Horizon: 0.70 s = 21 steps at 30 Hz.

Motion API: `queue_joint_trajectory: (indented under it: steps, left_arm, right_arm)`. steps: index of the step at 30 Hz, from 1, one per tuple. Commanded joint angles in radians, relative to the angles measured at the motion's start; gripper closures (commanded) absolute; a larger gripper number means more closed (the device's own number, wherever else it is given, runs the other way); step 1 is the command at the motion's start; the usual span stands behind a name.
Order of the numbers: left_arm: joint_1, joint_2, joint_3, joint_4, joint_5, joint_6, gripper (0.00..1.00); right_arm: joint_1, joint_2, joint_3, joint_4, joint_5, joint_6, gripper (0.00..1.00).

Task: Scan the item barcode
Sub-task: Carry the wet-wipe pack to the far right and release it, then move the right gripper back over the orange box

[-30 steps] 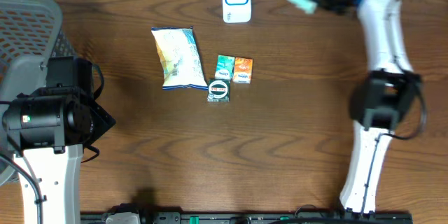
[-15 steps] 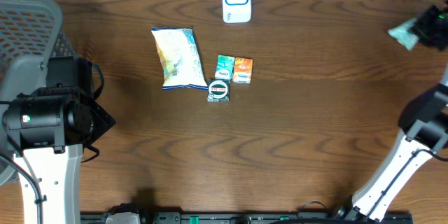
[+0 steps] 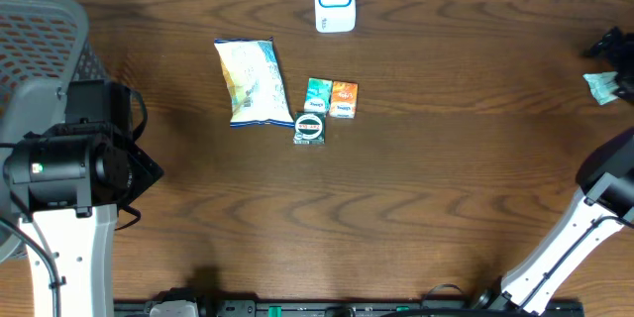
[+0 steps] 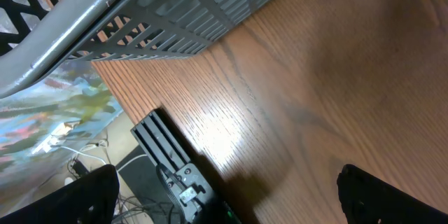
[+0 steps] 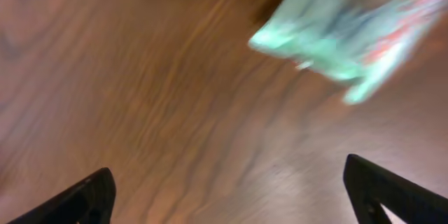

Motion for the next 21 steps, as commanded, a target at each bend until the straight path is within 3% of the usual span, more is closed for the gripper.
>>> queue_joint_trajectory:
  steps: [1, 6, 8, 16, 21]
  left_arm:
    - [0.004, -0.004, 0.001, -0.005, -0.003, -0.013, 0.02]
    - [0.004, -0.004, 0.001, -0.005, -0.003, -0.013, 0.02]
    - [0.004, -0.004, 0.001, -0.005, -0.003, -0.013, 0.02]
    - [0.004, -0.004, 0.001, -0.005, -0.003, -0.013, 0.02]
    - [0.004, -0.004, 0.001, -0.005, -0.003, -0.013, 0.02]
  right_arm:
    - [0.051, -0.01, -0.081, 0.006, -0.186, -0.056, 0.07]
    - [0.147, -0.01, -0.193, -0.03, -0.691, -0.327, 0.09]
    - [0.207, -0.01, -0.219, -0.091, -0.805, -0.439, 0.09]
    - [0.483, -0.01, -0.232, -0.113, -0.691, -0.485, 0.18]
    - [0.639, -0.01, -0.232, -0.034, -0.475, -0.228, 0.14]
